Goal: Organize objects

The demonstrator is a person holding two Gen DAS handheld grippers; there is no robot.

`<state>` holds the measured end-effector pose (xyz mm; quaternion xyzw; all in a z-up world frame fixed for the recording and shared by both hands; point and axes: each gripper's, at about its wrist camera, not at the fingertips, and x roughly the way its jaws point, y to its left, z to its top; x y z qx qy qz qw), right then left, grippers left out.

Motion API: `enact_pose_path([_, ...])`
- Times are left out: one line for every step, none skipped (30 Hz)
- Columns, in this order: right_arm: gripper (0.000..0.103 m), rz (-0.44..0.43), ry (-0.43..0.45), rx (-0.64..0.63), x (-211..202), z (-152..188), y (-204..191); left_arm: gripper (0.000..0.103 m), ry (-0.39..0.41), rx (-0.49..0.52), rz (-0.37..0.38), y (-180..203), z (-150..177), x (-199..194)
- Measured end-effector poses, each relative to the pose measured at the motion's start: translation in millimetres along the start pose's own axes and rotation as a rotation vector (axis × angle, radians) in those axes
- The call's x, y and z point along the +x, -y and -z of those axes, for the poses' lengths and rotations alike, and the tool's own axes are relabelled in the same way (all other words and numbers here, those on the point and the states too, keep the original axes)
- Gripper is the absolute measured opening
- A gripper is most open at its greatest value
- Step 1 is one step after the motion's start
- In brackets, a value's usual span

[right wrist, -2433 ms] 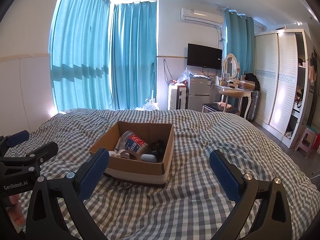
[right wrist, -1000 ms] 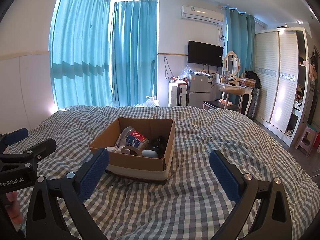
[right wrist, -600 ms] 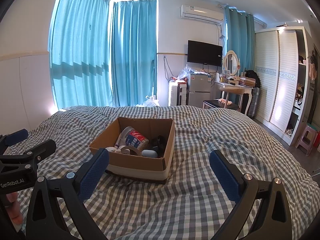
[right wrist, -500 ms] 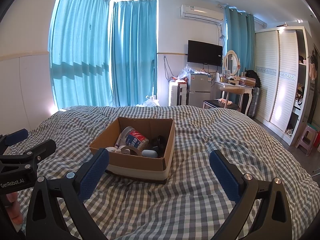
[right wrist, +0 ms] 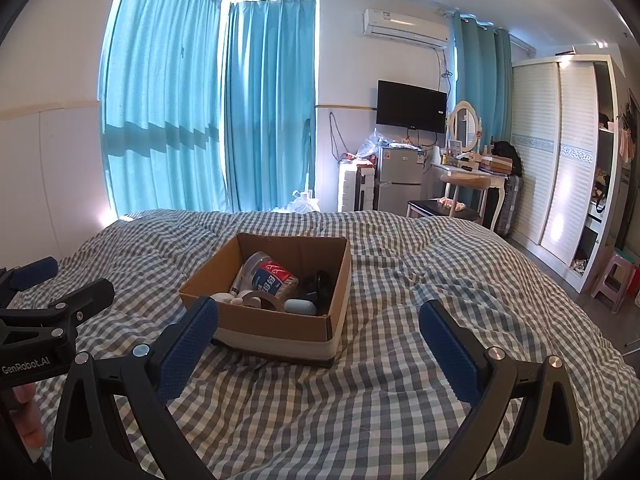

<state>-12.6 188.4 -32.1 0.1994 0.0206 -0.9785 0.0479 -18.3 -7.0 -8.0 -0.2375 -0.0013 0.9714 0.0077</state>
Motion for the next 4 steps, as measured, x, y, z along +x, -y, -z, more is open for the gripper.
enact_pose_path([0.101, 0.0, 0.001, 0.0, 0.0, -0.2, 0.2, 0.103, 0.002, 0.001, 0.0, 0.3, 0.5, -0.4])
enact_pose_path([0.101, 0.001, 0.002, 0.001, -0.2, 0.2, 0.4, 0.103, 0.004, 0.004, 0.0, 0.5, 0.3, -0.5])
enact_pose_path([0.101, 0.0, 0.002, 0.002, 0.3, -0.3, 0.9, 0.103, 0.005, 0.006, 0.0, 0.8, 0.5, -0.8])
enact_pose_path([0.101, -0.001, 0.001, 0.003, 0.9, -0.2, 1.3, 0.103, 0.006, 0.006, -0.004, 1.0, 0.6, -0.8])
